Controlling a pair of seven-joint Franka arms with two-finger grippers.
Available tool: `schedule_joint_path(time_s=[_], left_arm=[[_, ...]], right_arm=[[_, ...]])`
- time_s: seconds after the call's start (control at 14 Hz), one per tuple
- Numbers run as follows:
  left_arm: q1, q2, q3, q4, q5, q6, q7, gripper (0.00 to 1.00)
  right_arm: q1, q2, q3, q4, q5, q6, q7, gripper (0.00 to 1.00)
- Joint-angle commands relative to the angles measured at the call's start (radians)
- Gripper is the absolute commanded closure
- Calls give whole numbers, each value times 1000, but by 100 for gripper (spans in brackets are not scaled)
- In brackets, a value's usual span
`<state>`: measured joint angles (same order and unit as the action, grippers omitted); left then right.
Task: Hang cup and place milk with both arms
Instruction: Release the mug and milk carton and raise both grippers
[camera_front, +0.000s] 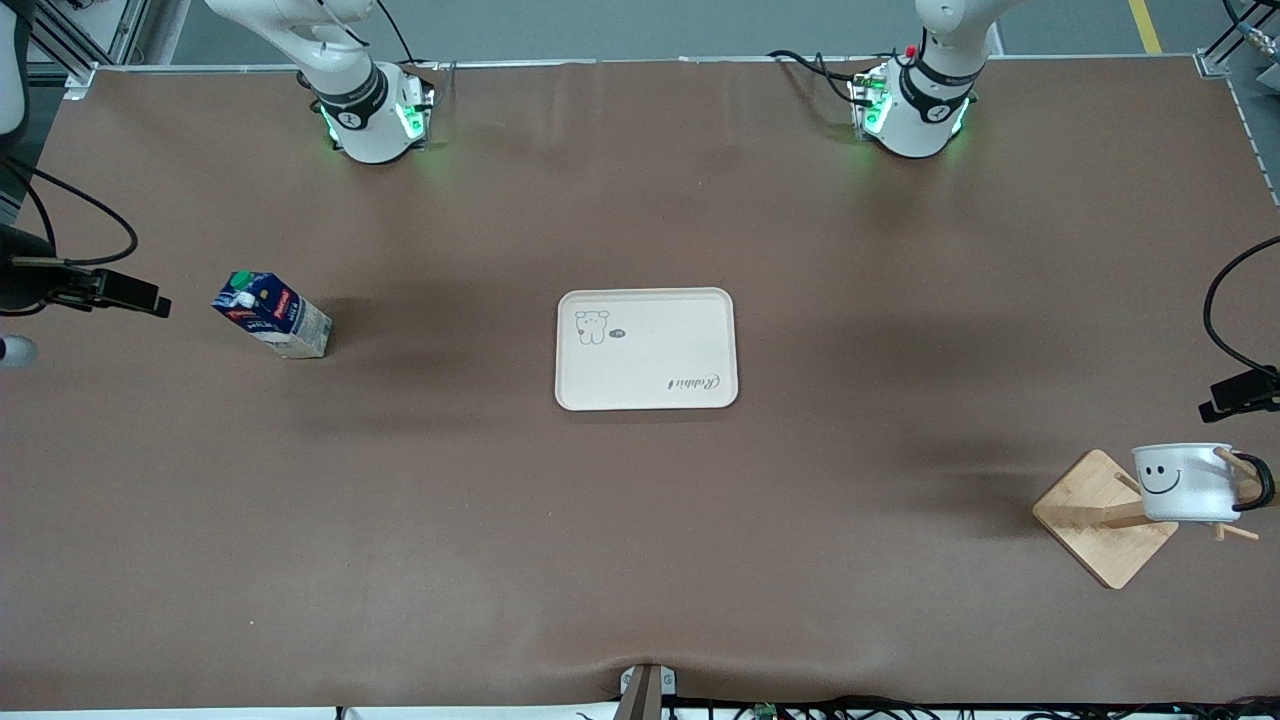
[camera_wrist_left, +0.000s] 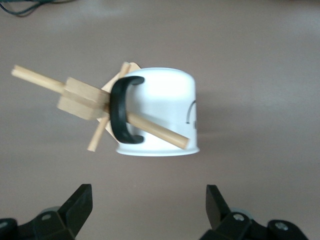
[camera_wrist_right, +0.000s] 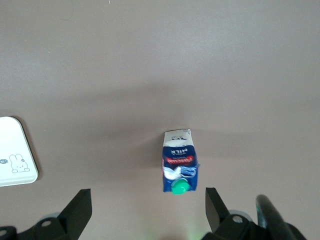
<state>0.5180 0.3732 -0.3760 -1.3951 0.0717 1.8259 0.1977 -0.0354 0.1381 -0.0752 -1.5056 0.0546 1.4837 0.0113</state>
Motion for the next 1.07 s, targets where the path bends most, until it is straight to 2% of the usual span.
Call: schedule_joint_path(time_s=[0.0, 0.29, 0.5, 0.57, 0.71, 0.93, 1.0], left_arm=[[-35, -62, 0, -4, -4, -75, -61, 0], [-91, -114, -1, -4, -4, -174, -168, 0], [-127, -145, -4, -4, -3, -214, -198, 0], [-136, -157, -9, -4, -3, -230, -199, 0], [-151, -183, -11, -2, -3, -266, -201, 0], [-151, -212, -12, -2, -3, -298, -196, 0], [-151, -233, -17, -4, -4, -313, -198, 0]], right_arm=[[-4, -20, -5, 21, 11, -57, 22, 0], [2, -49, 2, 30, 16, -86, 26, 0], [15, -45, 2, 145, 4, -89, 23, 0], [14, -48, 2, 143, 4, -83, 19, 0], [15, -93, 0, 93, 1, -95, 19, 0], [17, -274, 2, -169, -2, 39, 18, 0], [17, -278, 2, -160, -18, 35, 19, 0]])
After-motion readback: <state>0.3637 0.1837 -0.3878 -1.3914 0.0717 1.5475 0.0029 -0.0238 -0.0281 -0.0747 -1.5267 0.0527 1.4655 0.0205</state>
